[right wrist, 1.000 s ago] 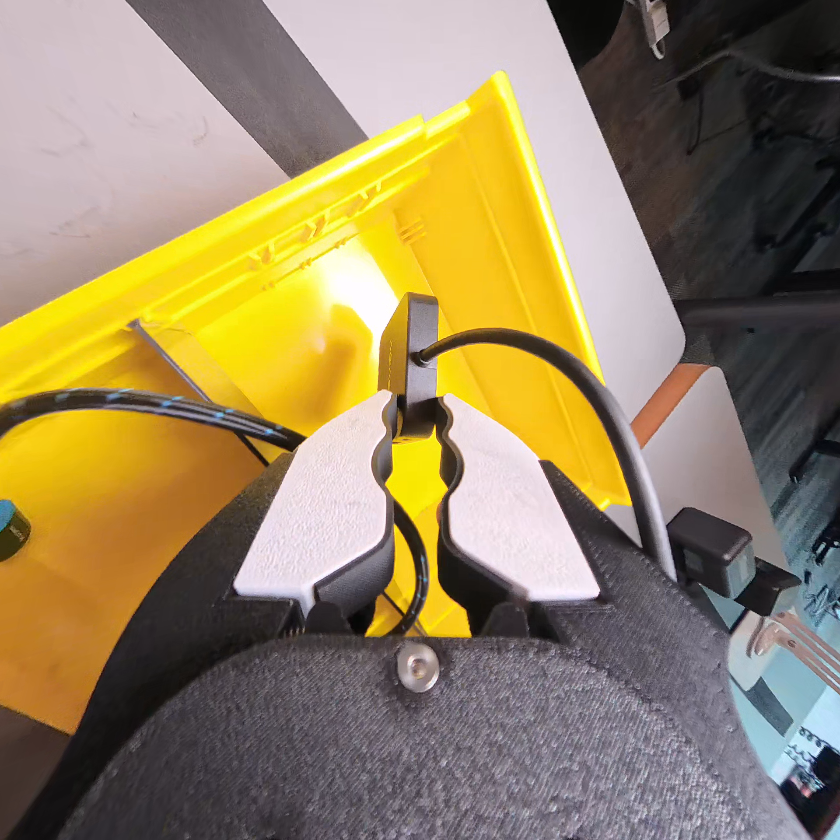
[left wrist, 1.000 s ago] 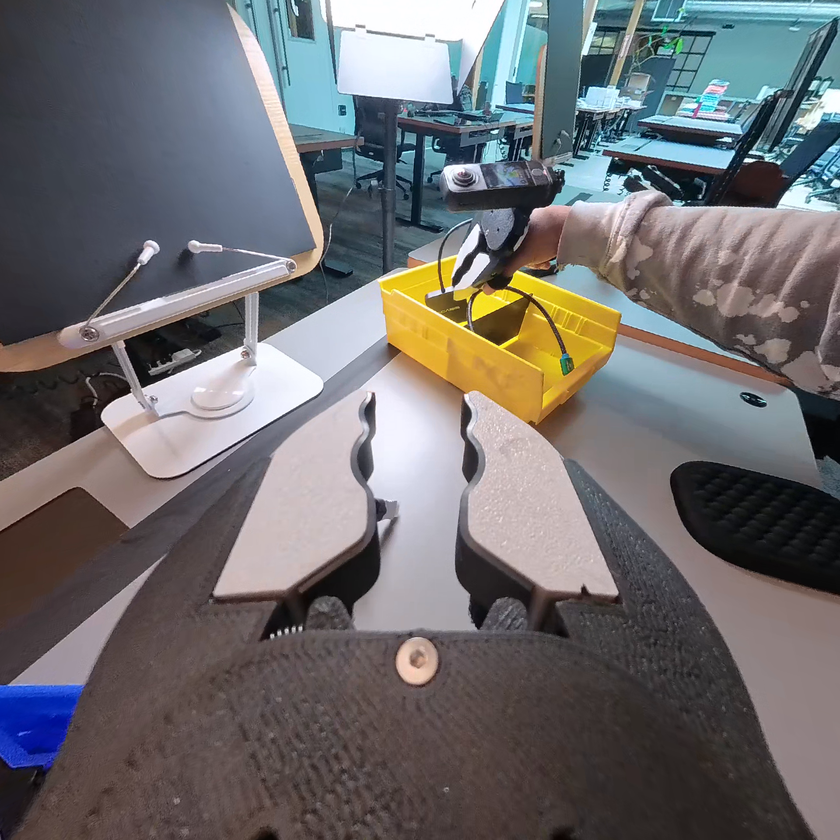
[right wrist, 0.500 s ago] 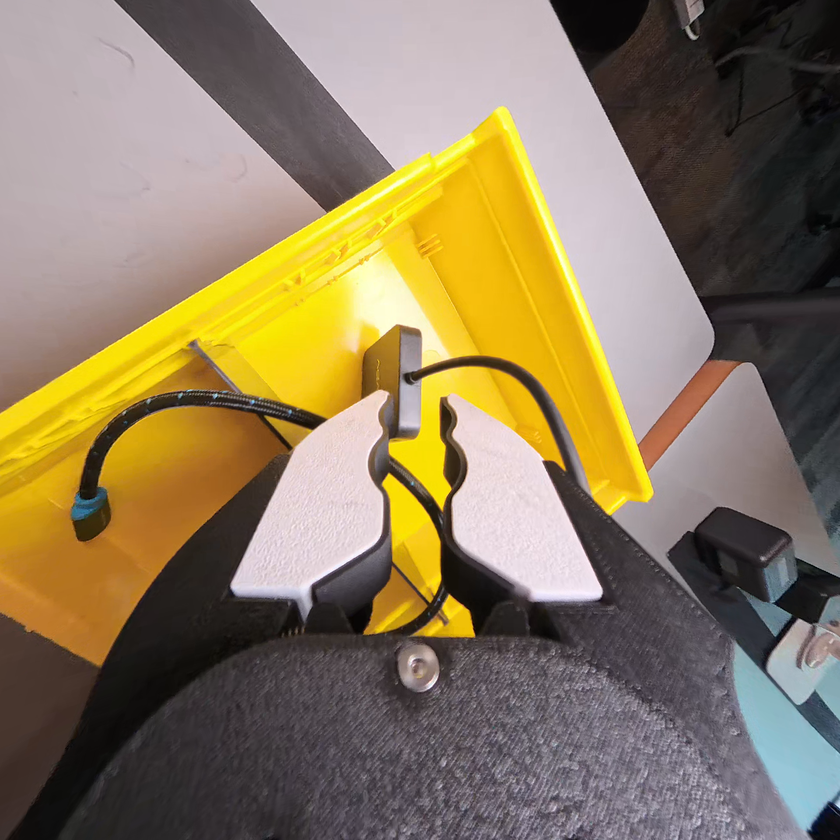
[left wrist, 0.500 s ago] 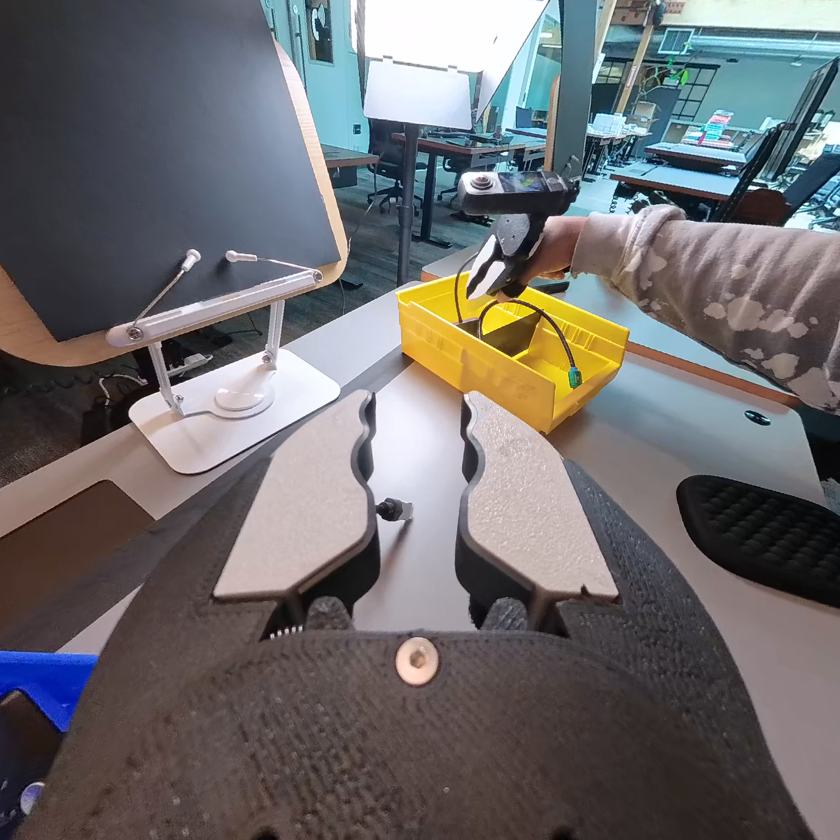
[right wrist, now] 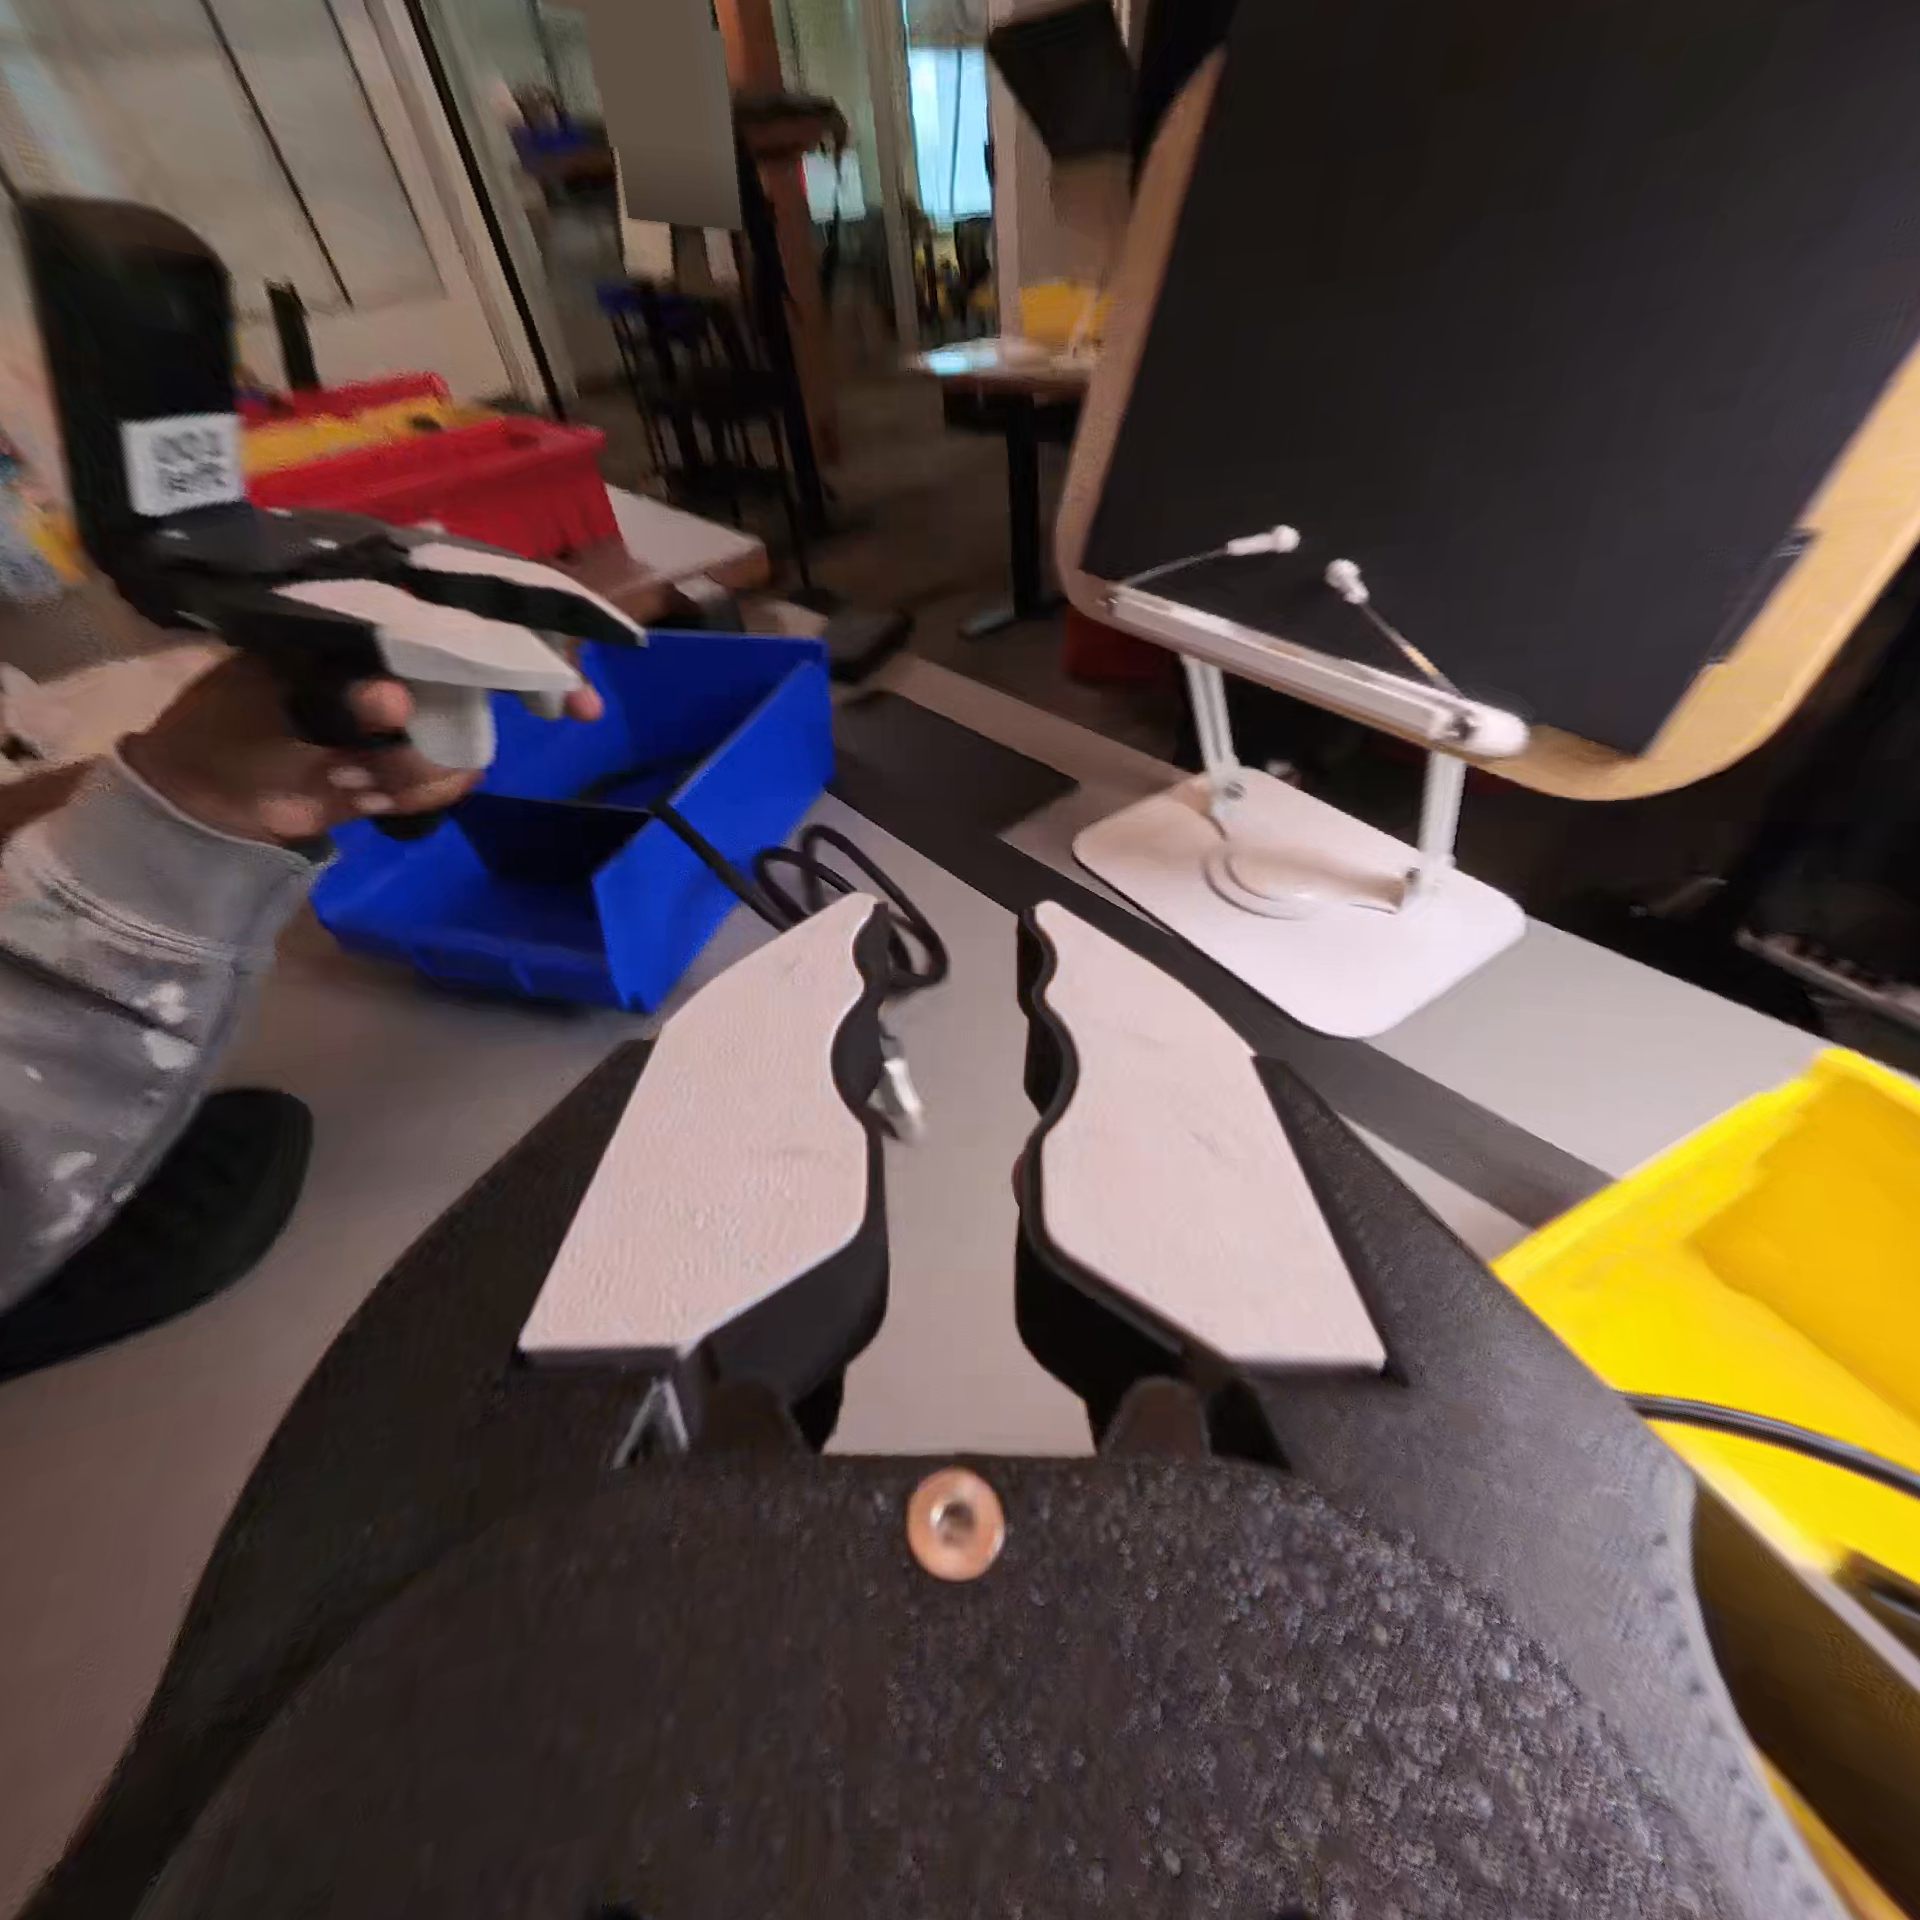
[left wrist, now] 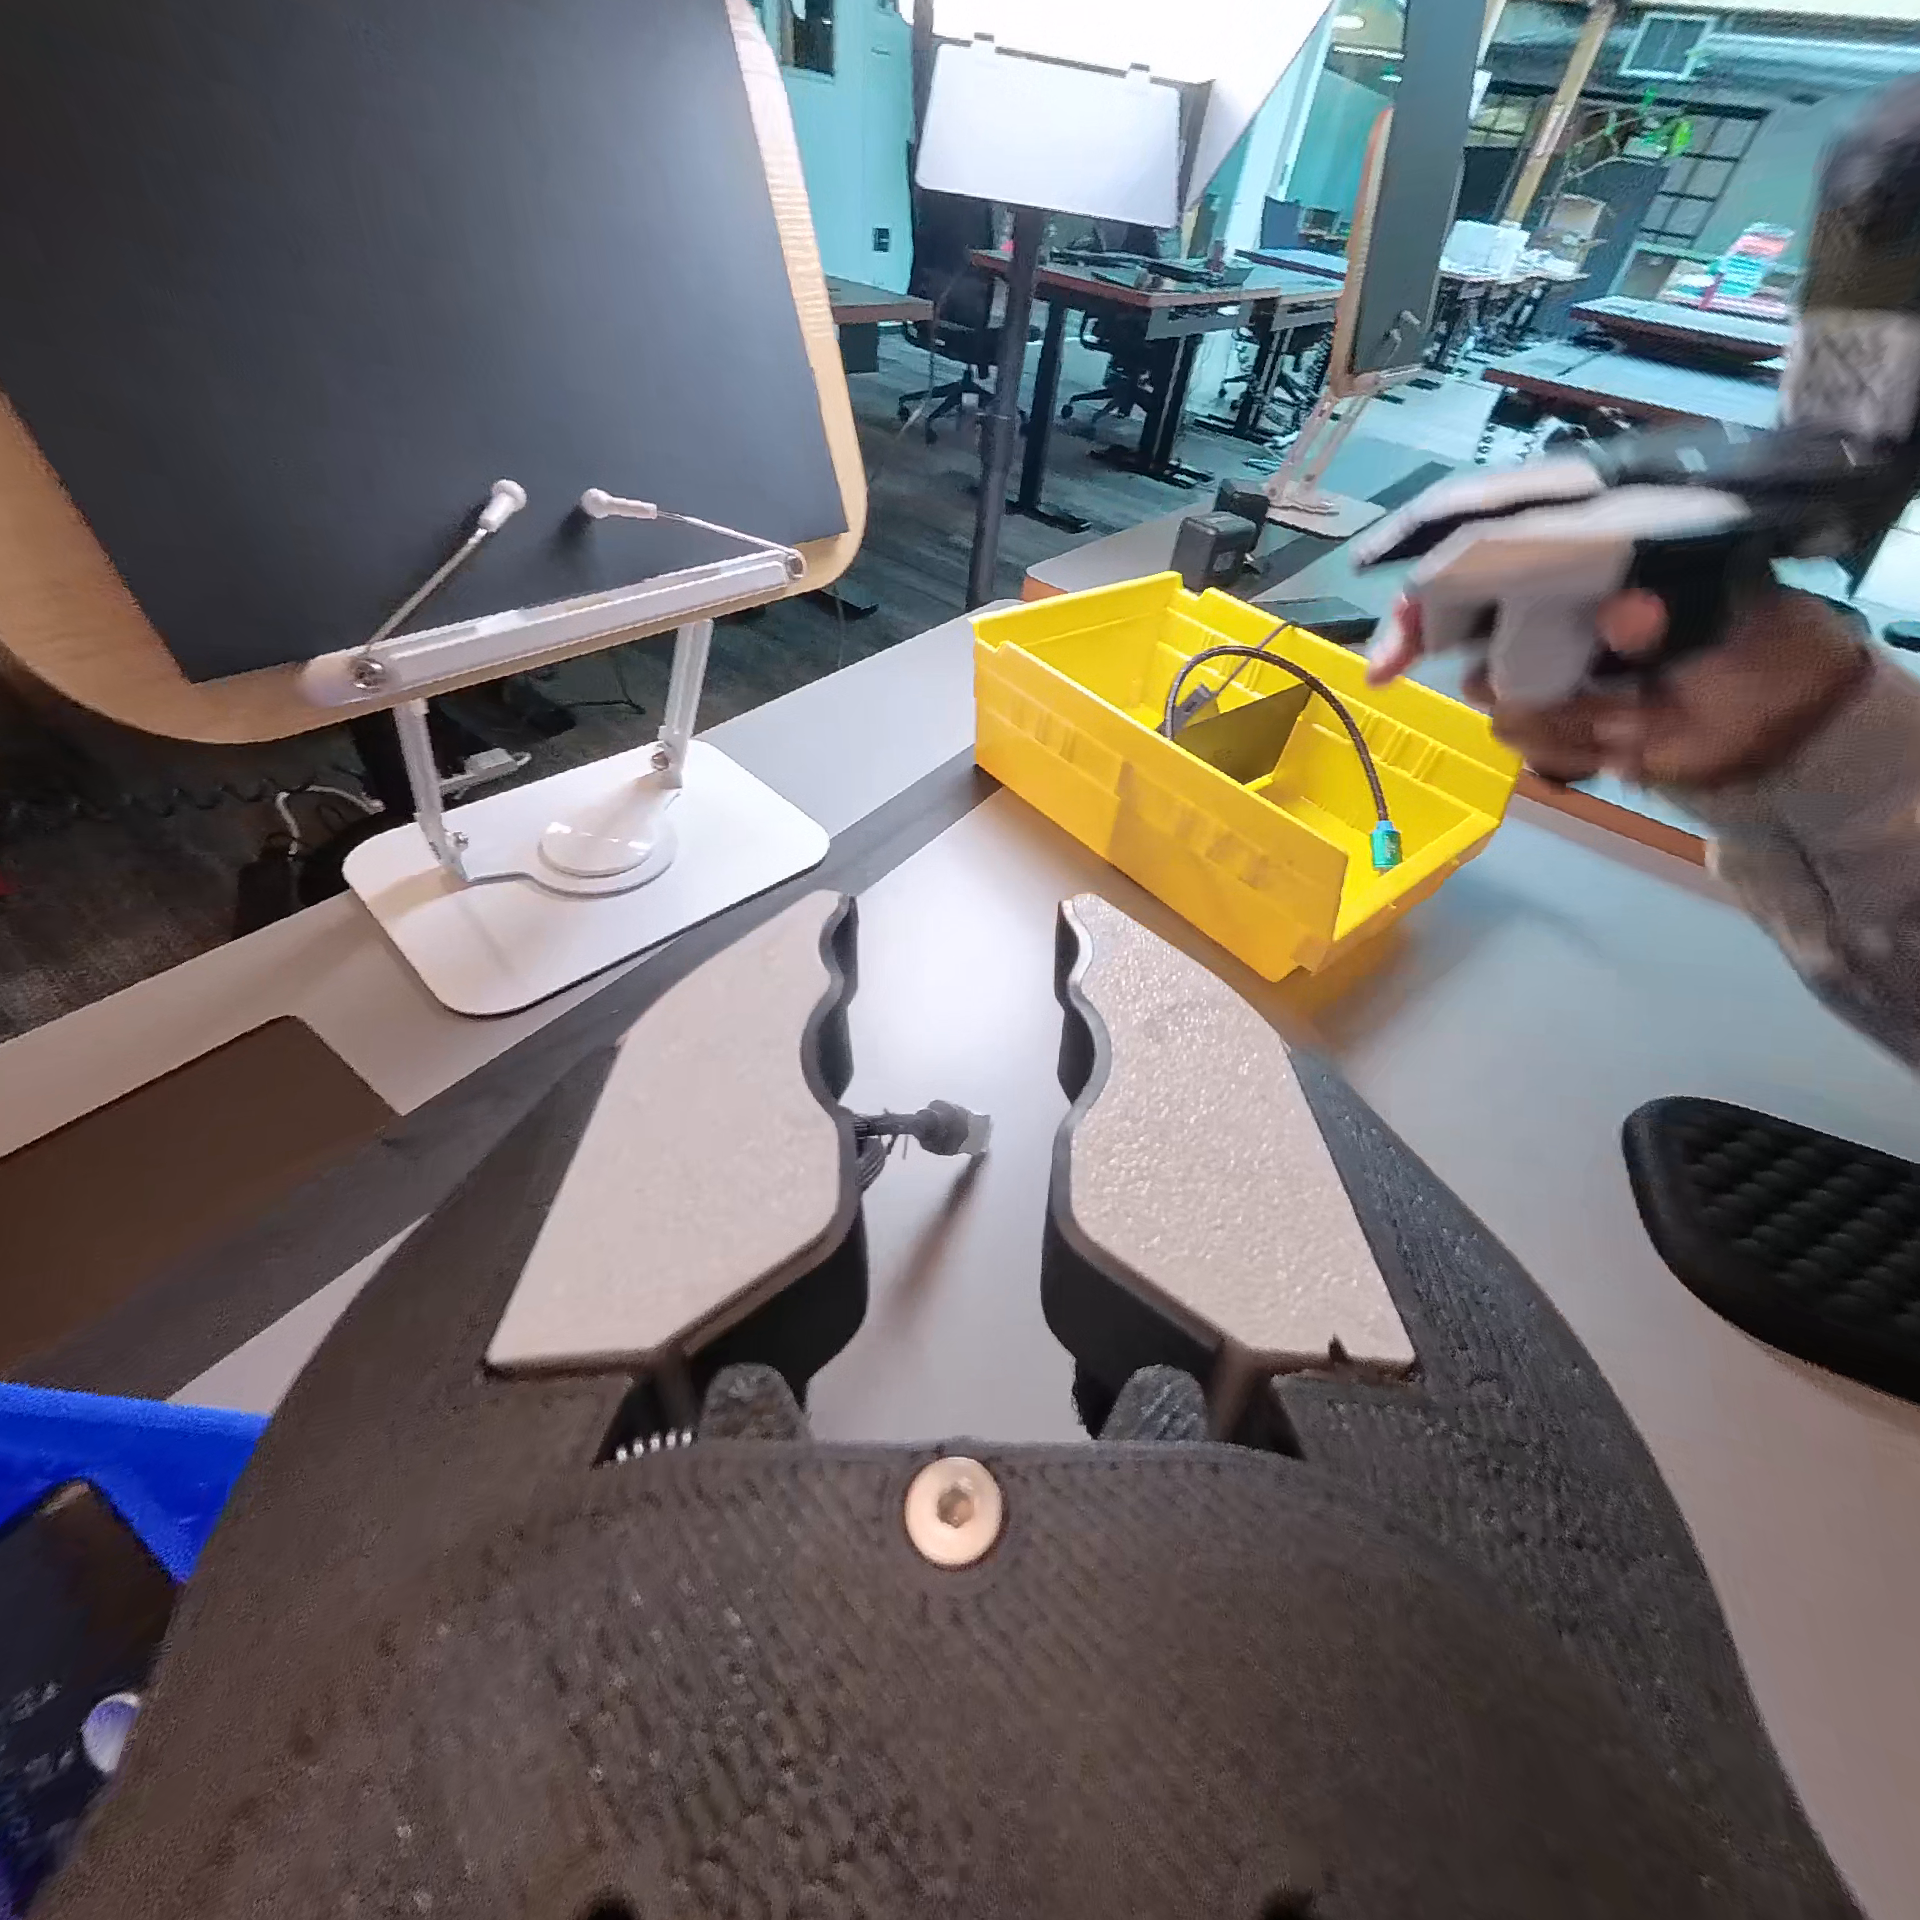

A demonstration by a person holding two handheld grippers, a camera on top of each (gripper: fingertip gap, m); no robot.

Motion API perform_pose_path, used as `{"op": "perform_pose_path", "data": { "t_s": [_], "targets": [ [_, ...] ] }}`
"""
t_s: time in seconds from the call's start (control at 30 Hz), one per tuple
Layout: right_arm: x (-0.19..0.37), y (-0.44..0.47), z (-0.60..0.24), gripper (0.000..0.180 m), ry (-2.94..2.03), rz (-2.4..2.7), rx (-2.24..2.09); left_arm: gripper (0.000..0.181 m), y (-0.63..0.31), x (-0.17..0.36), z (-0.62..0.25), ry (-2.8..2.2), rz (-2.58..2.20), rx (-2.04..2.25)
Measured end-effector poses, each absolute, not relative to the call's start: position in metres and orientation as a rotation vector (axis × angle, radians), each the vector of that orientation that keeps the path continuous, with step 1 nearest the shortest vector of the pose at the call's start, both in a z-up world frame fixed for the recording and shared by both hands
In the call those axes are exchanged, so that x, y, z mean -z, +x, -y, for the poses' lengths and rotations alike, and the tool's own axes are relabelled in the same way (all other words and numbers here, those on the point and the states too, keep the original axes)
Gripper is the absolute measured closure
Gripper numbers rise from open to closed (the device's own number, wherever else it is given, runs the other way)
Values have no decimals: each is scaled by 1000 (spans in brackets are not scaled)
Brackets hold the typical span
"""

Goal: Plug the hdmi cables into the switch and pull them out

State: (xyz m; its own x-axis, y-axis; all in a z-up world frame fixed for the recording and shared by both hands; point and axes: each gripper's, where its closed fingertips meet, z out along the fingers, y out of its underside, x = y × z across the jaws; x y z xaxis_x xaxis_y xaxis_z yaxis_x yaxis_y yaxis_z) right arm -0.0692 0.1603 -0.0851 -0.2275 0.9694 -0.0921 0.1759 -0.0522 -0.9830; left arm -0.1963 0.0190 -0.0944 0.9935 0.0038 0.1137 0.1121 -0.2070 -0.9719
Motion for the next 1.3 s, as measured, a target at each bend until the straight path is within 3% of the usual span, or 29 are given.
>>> {"op": "perform_pose_path", "data": {
  "t_s": [0.23,0.43,0.6,0.83,1.3],
  "targets": [
    [203,-82,-55,156,-1128,1656,-1268,144,-231,91,12,-1795,205,-18],
    [199,-77,-37,157,-1034,1669,-1327,138,-312,113,64,-2089,382,-206],
    [206,-76,-40,157,-1064,1663,-1365,123,-370,172,92,-2308,678,-69],
    [200,-72,-33,157,-1027,1660,-1400,110,-370,247,98,-2496,863,146],
    [197,-70,-29,159,-986,1670,-1430,103,-339,265,96,-2635,735,463]
  ]
}}
